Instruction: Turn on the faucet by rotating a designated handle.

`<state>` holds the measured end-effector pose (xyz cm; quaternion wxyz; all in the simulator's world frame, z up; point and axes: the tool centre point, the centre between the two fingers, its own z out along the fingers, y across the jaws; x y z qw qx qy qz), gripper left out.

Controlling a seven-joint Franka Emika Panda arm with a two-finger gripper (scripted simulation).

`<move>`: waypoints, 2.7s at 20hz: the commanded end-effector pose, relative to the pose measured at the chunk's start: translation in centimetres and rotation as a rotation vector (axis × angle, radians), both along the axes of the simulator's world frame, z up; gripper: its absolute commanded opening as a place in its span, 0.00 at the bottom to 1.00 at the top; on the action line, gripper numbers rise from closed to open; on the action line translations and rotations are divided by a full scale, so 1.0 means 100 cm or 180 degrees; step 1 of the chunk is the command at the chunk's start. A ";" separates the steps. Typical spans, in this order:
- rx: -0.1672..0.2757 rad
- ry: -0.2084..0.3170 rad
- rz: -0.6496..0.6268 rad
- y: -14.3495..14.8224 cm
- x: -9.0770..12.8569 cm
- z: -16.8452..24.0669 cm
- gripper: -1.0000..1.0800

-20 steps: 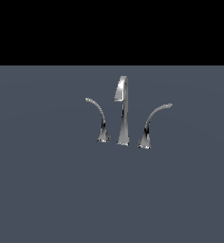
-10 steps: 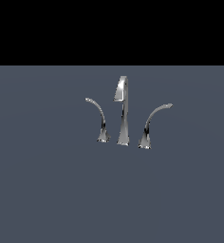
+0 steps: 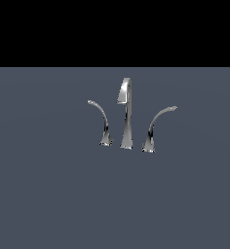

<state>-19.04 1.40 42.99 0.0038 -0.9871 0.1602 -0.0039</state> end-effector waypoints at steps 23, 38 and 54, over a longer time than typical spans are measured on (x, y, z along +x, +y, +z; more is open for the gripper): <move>0.0012 0.0018 -0.2248 -0.049 0.134 -0.126 0.00; 0.0000 0.0028 -0.3787 -0.132 0.192 -0.210 0.00; 0.0002 0.0036 -0.4744 -0.194 0.204 -0.260 0.00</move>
